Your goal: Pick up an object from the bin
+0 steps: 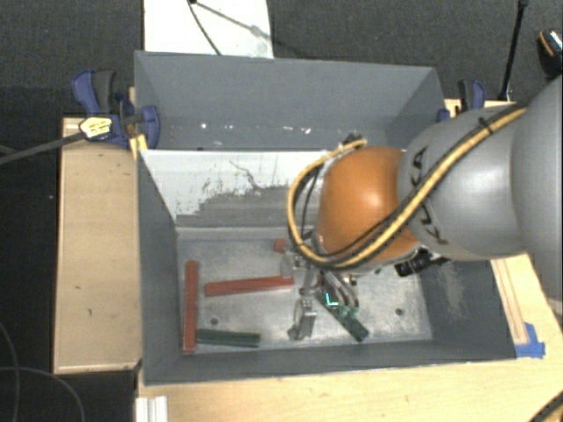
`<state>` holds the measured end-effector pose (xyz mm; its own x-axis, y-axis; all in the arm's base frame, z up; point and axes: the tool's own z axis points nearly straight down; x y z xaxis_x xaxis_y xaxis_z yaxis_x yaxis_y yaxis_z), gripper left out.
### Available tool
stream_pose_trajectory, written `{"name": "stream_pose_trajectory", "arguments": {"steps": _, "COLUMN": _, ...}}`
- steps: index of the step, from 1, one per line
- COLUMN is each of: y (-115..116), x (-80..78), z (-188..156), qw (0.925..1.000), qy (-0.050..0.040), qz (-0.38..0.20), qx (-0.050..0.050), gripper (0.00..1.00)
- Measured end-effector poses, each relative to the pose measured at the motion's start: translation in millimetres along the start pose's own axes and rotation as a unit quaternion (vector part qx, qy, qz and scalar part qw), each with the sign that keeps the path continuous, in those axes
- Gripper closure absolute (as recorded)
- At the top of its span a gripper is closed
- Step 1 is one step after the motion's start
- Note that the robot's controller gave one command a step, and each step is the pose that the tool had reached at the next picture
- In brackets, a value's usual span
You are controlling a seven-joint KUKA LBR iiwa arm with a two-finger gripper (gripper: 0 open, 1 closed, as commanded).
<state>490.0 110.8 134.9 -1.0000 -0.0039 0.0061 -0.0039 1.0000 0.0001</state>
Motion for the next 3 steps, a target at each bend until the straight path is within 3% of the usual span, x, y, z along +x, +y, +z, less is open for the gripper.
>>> {"name": "stream_pose_trajectory", "arguments": {"steps": 1, "y": 23.9, "x": -39.9, "z": 68.0, "qw": 0.9995, "qy": -0.0034, "qz": 0.030, "qx": -0.001, "gripper": 0.00}}
{"name": "stream_pose_trajectory", "arguments": {"steps": 2, "y": 22.9, "x": -40.1, "z": 64.4, "qw": 0.9995, "qy": -0.0047, "qz": 0.033, "qx": -0.001, "gripper": 1.00}}
{"name": "stream_pose_trajectory", "arguments": {"steps": 3, "y": 40.8, "x": -22.8, "z": -58.3, "qw": 0.9999, "qy": -0.0073, "qz": 0.011, "qx": -0.002, "gripper": 1.00}}
